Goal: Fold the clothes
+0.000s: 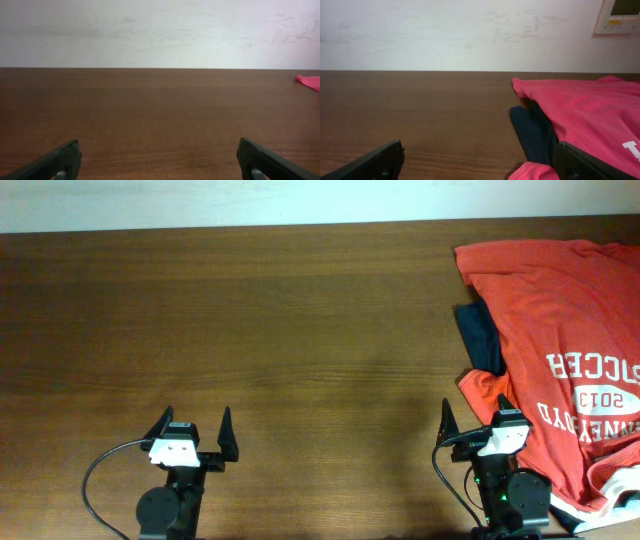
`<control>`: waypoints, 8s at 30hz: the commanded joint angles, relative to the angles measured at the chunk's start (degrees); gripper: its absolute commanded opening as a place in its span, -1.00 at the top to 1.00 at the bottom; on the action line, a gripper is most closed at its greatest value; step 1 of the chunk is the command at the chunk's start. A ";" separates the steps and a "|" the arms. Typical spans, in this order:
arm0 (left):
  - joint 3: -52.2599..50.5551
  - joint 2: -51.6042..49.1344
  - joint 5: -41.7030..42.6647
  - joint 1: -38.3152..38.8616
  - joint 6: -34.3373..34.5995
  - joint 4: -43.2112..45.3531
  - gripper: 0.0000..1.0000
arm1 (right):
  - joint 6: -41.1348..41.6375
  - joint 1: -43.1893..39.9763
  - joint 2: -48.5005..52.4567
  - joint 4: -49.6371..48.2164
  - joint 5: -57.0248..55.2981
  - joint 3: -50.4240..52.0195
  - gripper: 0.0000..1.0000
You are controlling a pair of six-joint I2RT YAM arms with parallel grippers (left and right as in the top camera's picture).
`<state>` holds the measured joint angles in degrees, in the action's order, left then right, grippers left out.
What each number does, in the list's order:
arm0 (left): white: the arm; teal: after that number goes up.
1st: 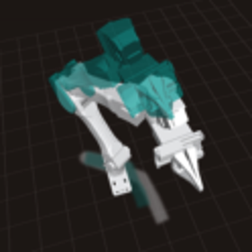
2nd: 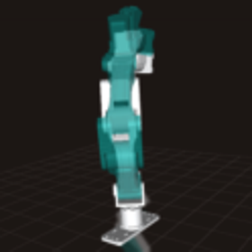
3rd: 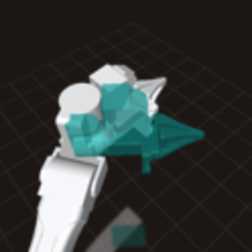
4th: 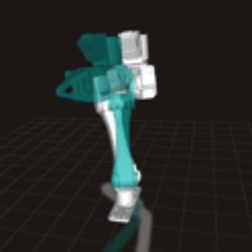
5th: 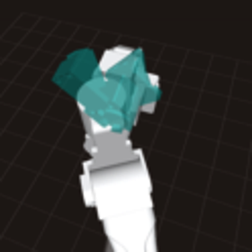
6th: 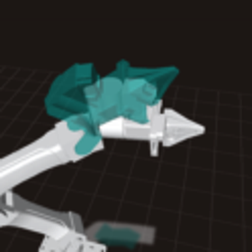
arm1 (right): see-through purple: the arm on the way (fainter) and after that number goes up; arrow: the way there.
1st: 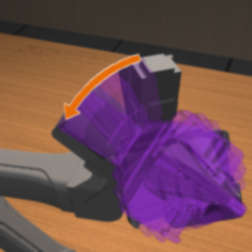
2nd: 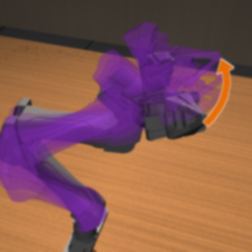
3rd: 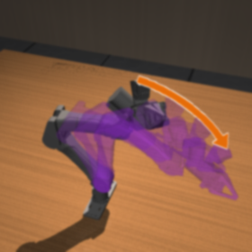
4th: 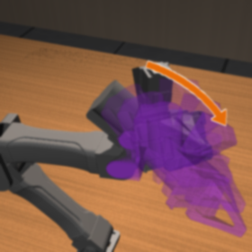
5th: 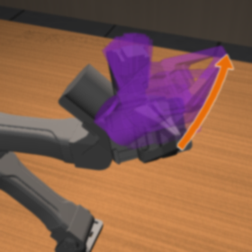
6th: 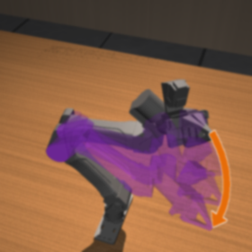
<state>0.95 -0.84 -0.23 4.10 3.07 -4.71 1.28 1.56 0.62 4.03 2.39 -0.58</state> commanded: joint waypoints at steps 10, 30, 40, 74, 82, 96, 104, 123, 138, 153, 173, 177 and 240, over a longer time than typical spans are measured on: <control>-0.42 -1.57 0.00 0.24 -0.04 -0.04 -0.98 | -1.51 0.31 6.36 0.44 -5.68 0.26 -0.98; -0.42 -1.84 -0.02 0.24 -0.04 -0.04 -0.99 | 1.16 0.31 6.56 0.39 -4.35 0.26 -0.97; 15.37 -19.02 3.89 0.24 1.64 -7.37 -0.99 | 5.40 0.31 32.79 23.19 -1.79 -31.89 -0.97; 44.11 -61.94 7.13 0.24 1.66 -29.22 -0.98 | 15.78 0.31 104.91 34.88 -17.46 -57.70 0.14; 44.11 -61.94 7.10 0.24 1.66 -28.33 -0.98 | 15.76 -1.27 87.93 54.66 -22.97 -81.85 0.93; 44.11 -61.94 7.13 0.24 1.66 -28.35 -0.98 | -2.54 17.16 79.36 47.21 29.03 -103.73 0.92; 44.11 -61.94 11.26 0.24 1.66 -28.35 -0.98 | -0.15 29.07 98.20 61.22 18.27 -103.54 0.47; 45.90 -97.61 21.24 11.58 8.22 -4.24 0.99 | 6.75 6.60 92.00 78.58 0.55 -103.58 -0.97; 69.07 -98.55 26.97 -6.19 9.18 -45.86 -0.98 | 6.75 6.62 92.00 80.17 -1.60 -103.58 -0.97; 71.93 -101.96 1.11 -8.04 17.90 -48.15 1.00 | 6.73 6.60 92.00 80.85 -5.05 -103.58 -0.97; 53.09 -100.30 7.89 -0.48 21.11 -32.85 0.45 | 6.75 6.60 92.00 82.60 -4.39 -103.47 -0.97; 53.09 -100.30 7.87 -0.50 21.09 -33.05 0.99 | 6.75 6.62 92.00 82.77 -4.39 -103.47 -0.97; 142.64 -109.35 31.69 -22.69 13.14 -35.12 0.99 | 11.10 -5.40 107.84 62.90 -5.75 -151.84 0.92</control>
<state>142.10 -111.37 27.62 -16.99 15.29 -23.07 16.62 -2.15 108.86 58.37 -0.21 -151.76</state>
